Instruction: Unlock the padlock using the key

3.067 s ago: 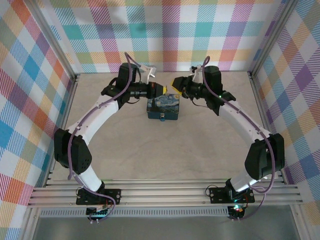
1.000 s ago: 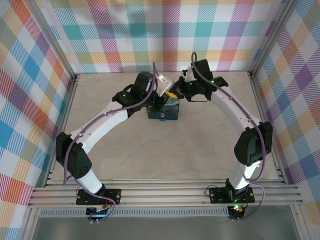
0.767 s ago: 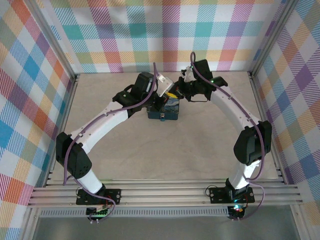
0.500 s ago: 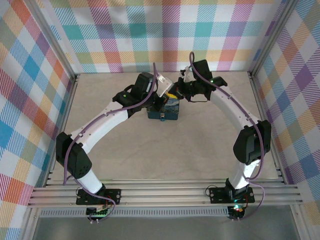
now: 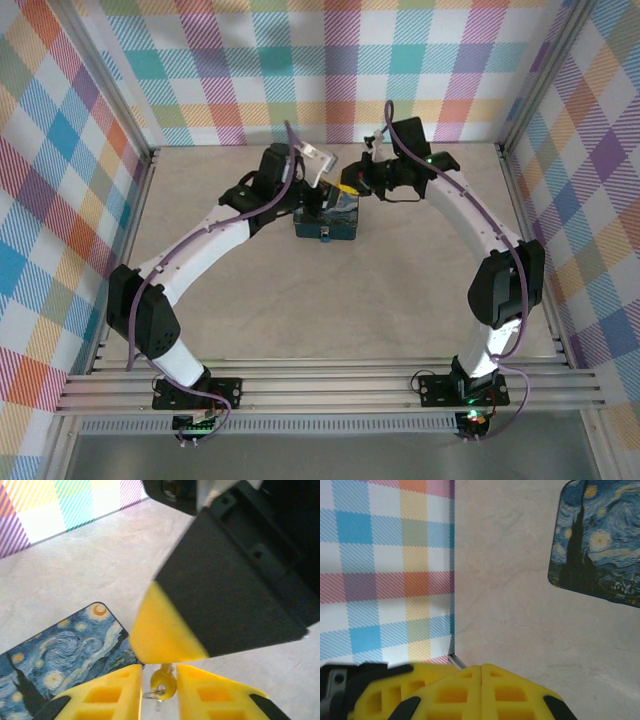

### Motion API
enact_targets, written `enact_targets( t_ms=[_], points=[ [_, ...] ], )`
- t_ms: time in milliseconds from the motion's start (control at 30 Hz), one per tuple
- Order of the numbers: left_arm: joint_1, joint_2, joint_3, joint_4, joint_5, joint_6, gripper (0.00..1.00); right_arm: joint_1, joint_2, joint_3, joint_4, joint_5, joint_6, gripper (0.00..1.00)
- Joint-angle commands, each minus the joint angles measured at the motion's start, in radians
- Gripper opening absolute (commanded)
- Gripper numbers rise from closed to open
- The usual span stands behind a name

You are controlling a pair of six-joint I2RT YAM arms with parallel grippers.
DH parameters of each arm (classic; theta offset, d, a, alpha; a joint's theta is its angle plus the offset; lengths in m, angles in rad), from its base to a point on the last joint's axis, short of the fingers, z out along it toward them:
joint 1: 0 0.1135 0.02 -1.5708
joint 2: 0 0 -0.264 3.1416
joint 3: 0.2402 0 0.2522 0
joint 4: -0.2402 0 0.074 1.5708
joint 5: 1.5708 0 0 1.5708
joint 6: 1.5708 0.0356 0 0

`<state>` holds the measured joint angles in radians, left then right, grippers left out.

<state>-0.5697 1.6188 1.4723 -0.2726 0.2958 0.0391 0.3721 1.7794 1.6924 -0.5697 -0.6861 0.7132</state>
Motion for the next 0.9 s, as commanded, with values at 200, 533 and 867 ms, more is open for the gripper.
enact_targets(
  t_ms=[200, 533, 867],
  points=[
    [0.172, 0.030, -0.027, 0.316, 0.541, -0.436, 0.37, -0.078, -0.005, 0.070, -0.121, -0.158, -0.314, 0.00],
    [0.167, 0.099, -0.041, 0.539, 0.721, -0.678, 0.42, -0.090, -0.033, 0.096, -0.160, -0.296, -0.529, 0.00],
    [0.146, 0.086, -0.146, 0.746, 0.745, -0.855, 0.36, -0.102, -0.128, -0.033, -0.004, -0.287, -0.507, 0.00]
  ],
)
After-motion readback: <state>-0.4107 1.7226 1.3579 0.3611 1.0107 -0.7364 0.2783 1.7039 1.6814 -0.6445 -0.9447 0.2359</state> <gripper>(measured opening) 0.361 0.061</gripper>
